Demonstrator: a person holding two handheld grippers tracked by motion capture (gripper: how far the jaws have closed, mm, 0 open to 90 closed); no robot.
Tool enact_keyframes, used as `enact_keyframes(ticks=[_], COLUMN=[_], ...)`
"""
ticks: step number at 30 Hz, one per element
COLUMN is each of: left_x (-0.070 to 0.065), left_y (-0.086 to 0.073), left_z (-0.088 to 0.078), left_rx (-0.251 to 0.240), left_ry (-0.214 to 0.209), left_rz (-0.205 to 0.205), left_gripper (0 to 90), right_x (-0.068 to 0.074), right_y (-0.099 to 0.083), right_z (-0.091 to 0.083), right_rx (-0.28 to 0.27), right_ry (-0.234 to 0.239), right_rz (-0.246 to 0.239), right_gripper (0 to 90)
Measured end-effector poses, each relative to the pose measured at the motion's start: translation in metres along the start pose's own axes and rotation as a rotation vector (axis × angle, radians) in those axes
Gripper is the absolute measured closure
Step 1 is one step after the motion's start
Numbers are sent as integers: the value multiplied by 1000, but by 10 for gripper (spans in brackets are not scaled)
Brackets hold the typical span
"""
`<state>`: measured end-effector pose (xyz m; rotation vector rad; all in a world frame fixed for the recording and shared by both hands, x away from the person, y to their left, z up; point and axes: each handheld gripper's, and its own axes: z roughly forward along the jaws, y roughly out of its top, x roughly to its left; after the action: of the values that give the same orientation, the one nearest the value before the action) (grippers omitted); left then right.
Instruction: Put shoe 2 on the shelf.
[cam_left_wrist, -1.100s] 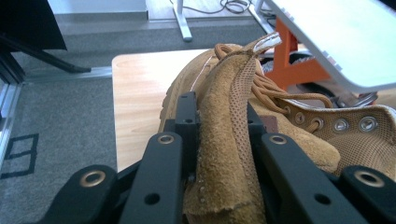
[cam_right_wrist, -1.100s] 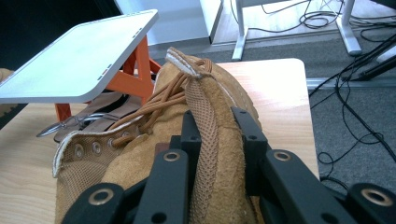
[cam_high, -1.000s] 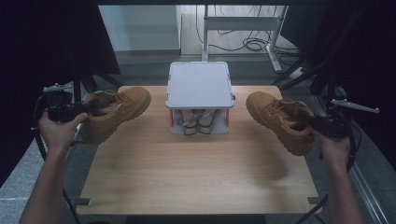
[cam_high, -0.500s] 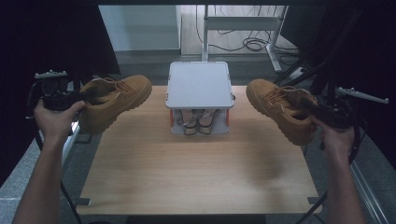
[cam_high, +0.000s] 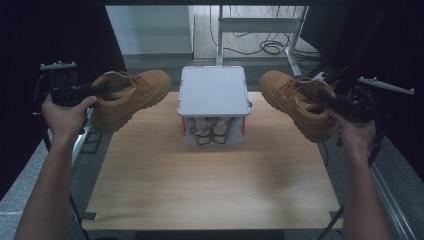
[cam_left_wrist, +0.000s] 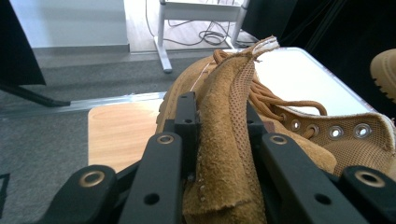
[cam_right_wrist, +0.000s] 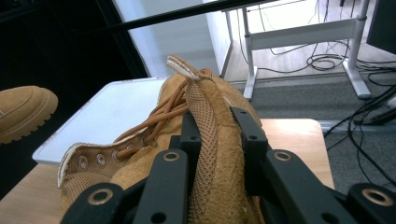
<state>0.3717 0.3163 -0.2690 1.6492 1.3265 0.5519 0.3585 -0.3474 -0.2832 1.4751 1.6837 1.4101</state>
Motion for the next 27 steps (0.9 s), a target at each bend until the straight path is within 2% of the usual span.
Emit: enact_keyframes(ticks=[7,14,18,27], left_x=[-12,-24,-34,-49], left_y=[13,24,30,42], left_z=[6,17,24,48], left_rx=[-9,-18,-17,-10], left_ry=[-17,-50,-58,-81], left_rz=[7,-14,-4,-20], left_gripper=[764,763,763,762], right_x=[10,22,31,45], right_y=[11,18,23,36], right_z=[12,25,32,54], right_rx=[-4,-9,-18,-22], right_ry=[15,20,10,-4], right_rz=[8,27,11,24], right_gripper=[766,764,764,763])
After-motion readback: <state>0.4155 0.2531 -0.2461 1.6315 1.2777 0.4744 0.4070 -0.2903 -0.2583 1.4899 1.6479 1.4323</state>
